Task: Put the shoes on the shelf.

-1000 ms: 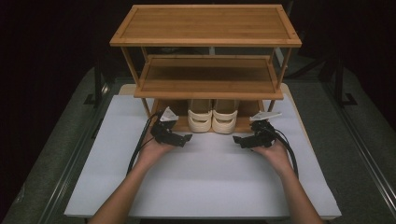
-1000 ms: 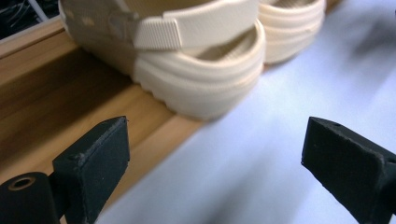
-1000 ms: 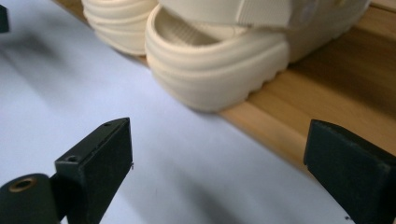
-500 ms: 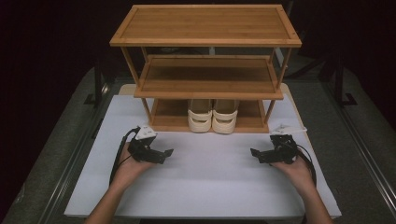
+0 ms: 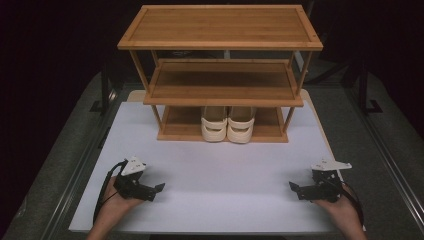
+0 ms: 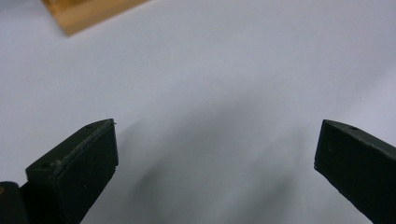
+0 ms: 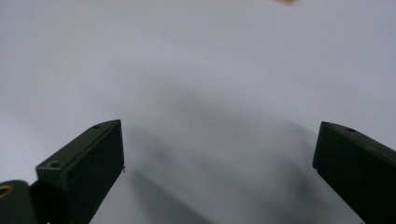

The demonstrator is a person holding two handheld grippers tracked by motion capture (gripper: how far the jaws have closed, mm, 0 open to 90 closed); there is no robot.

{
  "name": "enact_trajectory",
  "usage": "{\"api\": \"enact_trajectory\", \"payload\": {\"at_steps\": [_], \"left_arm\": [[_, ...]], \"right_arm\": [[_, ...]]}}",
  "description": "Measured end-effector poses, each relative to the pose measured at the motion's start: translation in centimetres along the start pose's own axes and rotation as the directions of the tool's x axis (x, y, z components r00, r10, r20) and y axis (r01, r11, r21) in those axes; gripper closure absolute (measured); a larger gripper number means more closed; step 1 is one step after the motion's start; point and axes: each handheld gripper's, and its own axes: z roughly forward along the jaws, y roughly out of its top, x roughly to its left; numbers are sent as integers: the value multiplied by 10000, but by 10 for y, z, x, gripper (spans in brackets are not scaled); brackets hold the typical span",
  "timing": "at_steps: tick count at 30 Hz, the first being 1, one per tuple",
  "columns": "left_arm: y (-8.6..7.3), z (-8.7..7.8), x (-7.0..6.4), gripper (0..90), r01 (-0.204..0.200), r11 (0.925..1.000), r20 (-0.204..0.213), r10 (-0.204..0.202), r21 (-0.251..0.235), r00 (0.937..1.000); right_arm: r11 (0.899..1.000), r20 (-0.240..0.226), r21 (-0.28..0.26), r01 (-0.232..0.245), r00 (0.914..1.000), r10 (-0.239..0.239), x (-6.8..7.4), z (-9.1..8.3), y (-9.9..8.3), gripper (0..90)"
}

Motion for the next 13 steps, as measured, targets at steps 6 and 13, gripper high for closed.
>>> {"api": "enact_trajectory", "payload": {"at_steps": [6, 13], "left_arm": [[-5, 7, 3, 0, 111, 9982, 126, -119, 584, 9998], [-5, 7, 3, 0, 113, 9983, 133, -121, 577, 9998]], "right_arm": [[10000, 29, 1, 69, 10000, -69, 0, 1, -7, 14], [10000, 52, -10, 84, 10000, -83, 0, 1, -8, 14]]}}
